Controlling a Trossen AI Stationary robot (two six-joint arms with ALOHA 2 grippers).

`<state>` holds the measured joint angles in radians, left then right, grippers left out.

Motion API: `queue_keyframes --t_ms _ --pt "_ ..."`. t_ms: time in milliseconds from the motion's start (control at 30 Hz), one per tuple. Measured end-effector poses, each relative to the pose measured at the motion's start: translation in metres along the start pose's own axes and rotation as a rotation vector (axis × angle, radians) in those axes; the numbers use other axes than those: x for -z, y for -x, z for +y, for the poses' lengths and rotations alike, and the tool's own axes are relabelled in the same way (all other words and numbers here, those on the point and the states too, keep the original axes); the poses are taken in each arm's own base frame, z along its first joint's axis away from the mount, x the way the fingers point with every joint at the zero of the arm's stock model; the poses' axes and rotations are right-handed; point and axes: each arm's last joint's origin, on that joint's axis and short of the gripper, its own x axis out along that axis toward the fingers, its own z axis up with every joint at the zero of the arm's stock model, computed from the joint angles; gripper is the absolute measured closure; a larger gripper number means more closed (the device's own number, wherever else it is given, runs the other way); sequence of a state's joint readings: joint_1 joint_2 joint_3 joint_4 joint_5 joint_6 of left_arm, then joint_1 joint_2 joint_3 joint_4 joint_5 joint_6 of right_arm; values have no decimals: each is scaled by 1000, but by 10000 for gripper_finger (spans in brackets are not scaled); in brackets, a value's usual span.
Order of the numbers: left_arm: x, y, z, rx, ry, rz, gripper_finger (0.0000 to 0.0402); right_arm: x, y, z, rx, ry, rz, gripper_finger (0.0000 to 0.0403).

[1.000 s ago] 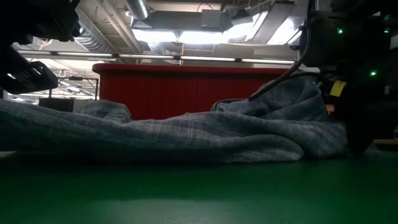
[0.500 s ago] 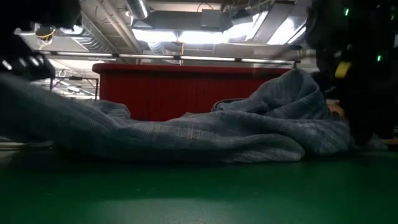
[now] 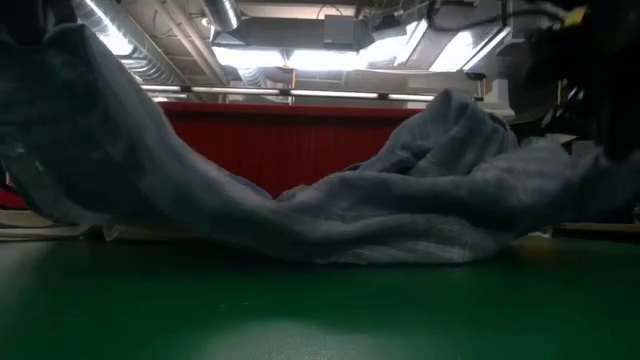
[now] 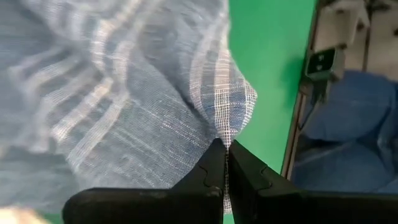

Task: Fold Laundry from Bin
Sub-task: Fold the blue polo shirt

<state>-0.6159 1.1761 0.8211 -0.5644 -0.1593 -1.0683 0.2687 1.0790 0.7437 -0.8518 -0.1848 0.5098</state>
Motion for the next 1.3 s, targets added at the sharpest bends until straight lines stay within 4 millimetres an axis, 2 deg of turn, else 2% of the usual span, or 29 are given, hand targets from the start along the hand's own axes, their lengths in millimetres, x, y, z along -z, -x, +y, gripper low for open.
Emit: queue_keyframes --t_ms 233,400,533,633,767,967,1300 --pt "3 30 18 -70 120 -28 401 4 61 11 -98 13 -136 401" --pt "7 43 27 -82 146 48 401 14 109 17 -177 -38 -236 401" --pt "10 44 27 -48 151 123 401 18 133 21 -272 -109 -284 402" --pt "11 43 26 -29 152 172 401 21 145 23 -349 -156 -275 402" --pt "12 43 24 -9 150 187 401 23 151 25 -411 -190 -246 402" --pt "13 32 10 54 131 177 401 21 145 26 -399 -287 -177 402" --pt "34 -14 -22 130 67 311 401 5 123 35 -427 -314 36 402"
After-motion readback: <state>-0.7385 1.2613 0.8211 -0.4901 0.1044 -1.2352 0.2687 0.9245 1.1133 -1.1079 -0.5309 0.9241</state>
